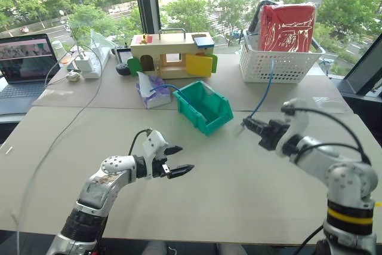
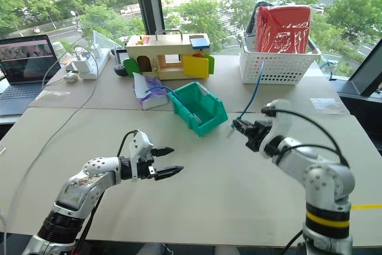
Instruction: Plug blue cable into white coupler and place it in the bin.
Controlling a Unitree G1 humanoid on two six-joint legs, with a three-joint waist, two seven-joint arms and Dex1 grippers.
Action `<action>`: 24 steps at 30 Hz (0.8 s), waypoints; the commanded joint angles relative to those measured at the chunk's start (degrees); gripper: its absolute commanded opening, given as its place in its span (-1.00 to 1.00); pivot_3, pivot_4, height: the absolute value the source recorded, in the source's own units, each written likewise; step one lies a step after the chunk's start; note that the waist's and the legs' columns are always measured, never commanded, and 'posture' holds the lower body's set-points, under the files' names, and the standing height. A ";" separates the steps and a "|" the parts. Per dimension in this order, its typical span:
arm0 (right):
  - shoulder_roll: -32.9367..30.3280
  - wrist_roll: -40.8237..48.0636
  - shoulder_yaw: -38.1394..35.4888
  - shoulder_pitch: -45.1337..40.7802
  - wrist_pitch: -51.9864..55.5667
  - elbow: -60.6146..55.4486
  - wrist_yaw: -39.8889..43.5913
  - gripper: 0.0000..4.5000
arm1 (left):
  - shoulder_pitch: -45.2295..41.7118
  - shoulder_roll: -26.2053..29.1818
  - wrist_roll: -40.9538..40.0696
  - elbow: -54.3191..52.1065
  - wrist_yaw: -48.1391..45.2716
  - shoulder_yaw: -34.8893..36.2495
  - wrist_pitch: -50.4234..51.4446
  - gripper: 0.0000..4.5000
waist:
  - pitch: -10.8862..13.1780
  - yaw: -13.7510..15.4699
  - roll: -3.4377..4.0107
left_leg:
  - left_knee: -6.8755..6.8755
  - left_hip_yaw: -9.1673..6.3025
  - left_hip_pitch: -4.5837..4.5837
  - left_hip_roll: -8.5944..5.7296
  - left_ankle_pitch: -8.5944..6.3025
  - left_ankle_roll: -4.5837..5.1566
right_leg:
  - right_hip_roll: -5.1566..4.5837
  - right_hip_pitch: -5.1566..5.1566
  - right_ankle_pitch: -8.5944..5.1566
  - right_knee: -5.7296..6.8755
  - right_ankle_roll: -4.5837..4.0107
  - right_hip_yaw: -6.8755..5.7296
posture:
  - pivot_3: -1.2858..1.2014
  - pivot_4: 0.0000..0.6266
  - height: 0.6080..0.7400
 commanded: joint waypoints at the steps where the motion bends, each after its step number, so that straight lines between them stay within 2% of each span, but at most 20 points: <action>1: -6.08 -2.82 3.96 -8.68 -0.05 3.13 7.12 -1.00 | 0.87 -1.11 -0.02 -1.98 2.41 3.06 -4.21 0.84 | 0.08 -0.36 0.13 | 0.01 0.01 -0.08 -0.01 0.00 0.00 | -0.01 -0.08 0.01 -0.01 -0.01 0.01 | 0.03 -0.52 1.00; 3: -7.74 -6.97 10.30 -13.64 -0.58 7.33 11.37 -1.00 | 1.19 -1.36 1.07 -1.52 3.34 2.98 -5.44 0.84 | 0.08 -0.50 0.14 | 0.01 0.03 -0.05 -0.01 0.00 0.01 | -0.01 -0.08 0.01 -0.02 -0.02 0.00 | 0.03 -0.52 1.00; 9: -2.15 -23.92 24.72 -26.75 -14.74 29.27 22.34 -1.00 | 1.43 -2.09 4.66 -0.81 7.29 2.38 -7.34 0.84 | 0.12 -1.11 0.16 | 0.14 0.03 -0.06 -0.03 0.03 -0.02 | -0.01 -0.05 0.08 0.02 -0.01 0.01 | 0.03 -0.52 1.00; 13: 3.30 -33.71 28.20 -32.60 -27.41 45.48 24.44 -1.00 | 2.60 -2.48 6.33 -2.34 9.84 2.53 -8.60 0.84 | 0.14 -1.11 0.17 | 0.18 0.02 -0.11 -0.06 0.04 -0.04 | -0.04 -0.09 0.11 0.00 0.02 0.00 | 0.03 -0.52 1.00; 15: 4.99 -36.60 28.31 -34.55 -31.60 50.07 25.78 -0.59 | 2.93 -2.35 9.40 -1.86 12.22 2.38 -11.20 0.88 | 0.15 -1.17 0.19 | 0.16 0.02 -0.12 -0.06 0.05 -0.05 | -0.05 -0.11 0.11 0.01 0.02 -0.01 | 0.03 -0.52 1.00; 16: 5.92 -36.83 27.31 -35.49 -32.66 51.54 26.44 -0.49 | 3.01 -2.69 9.85 -1.65 13.23 2.86 -11.73 0.88 | 0.16 -1.12 0.19 | 0.14 0.02 -0.14 -0.06 0.07 -0.08 | -0.06 -0.14 0.11 0.01 0.01 -0.01 | 0.03 -0.52 1.00; 19: 7.54 -36.36 24.05 -37.32 -33.27 53.38 27.80 0.00 | 3.33 -3.02 10.64 -0.98 15.28 4.06 -12.55 0.88 | 0.17 -1.29 0.21 | 0.14 0.02 -0.19 -0.06 0.13 -0.20 | -0.08 -0.19 0.12 0.01 0.01 -0.02 | 0.03 -0.52 1.00; 24: 5.69 -33.25 17.39 -38.09 -29.04 50.00 29.35 0.73 | 3.12 -3.85 11.33 0.76 17.79 6.69 -16.59 0.88 | 0.19 -1.15 0.24 | 0.14 0.01 -0.17 -0.07 0.19 -0.30 | -0.08 -0.18 0.12 0.10 0.01 -0.02 | 0.03 -0.52 1.00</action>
